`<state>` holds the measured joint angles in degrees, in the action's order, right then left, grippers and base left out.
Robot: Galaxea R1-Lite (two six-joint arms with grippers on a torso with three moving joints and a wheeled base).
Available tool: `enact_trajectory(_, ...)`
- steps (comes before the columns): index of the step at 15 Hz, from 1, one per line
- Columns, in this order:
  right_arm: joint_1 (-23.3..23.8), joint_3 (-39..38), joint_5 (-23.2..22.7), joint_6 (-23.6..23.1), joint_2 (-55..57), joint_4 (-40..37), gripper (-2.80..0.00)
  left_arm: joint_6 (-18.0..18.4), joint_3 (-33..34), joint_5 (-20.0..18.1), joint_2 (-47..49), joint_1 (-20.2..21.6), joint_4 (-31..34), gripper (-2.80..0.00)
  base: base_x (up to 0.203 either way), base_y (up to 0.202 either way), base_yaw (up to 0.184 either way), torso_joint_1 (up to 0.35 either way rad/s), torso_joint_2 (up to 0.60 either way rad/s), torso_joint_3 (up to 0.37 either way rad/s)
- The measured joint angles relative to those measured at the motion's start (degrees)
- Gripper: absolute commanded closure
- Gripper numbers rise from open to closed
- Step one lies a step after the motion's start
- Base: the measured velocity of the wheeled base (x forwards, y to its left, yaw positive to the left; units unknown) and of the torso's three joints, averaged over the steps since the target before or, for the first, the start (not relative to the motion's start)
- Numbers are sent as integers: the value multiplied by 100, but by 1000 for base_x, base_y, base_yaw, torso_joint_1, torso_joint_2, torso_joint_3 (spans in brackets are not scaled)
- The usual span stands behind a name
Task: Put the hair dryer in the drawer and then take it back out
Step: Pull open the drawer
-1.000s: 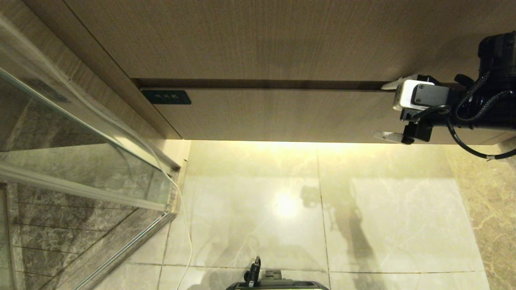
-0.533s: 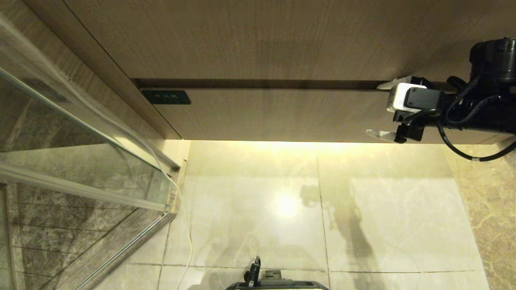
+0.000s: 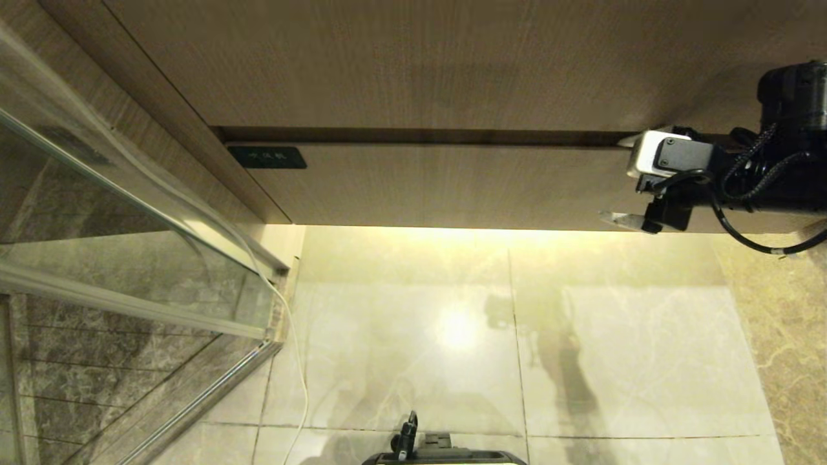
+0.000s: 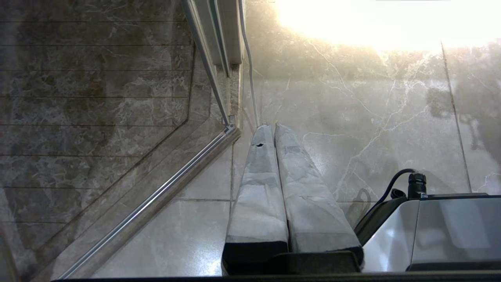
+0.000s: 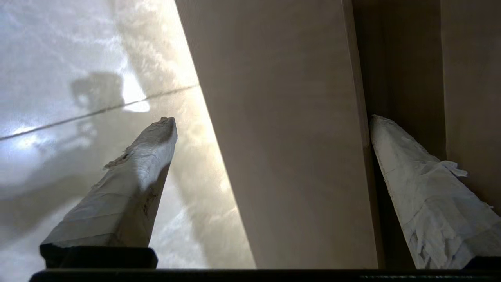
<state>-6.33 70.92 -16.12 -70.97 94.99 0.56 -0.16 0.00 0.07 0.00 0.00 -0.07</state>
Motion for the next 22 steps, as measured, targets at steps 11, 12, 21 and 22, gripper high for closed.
enact_trajectory(11, 62, -108, 472, 286, -199, -1025, -280, 1, 0, -2, 0, 0, -2, 0, 0, 0, 0, 0, 0, 0)
enact_trajectory(12, 60, -124, 555, 286, -224, -1102, -280, 1, 0, 0, 0, -2, 2, 0, 0, 0, 0, 0, 0, 0)
enact_trajectory(21, 471, -1160, 777, 288, -1496, -2879, -280, 0, 0, 0, 0, 0, 0, 0, 0, 0, 0, 0, 0, 0)
enact_trajectory(22, 541, -1345, 766, 286, -1798, -3160, -280, 0, 0, 2, 0, 0, 0, 0, 0, 0, 0, 0, 0, 0)
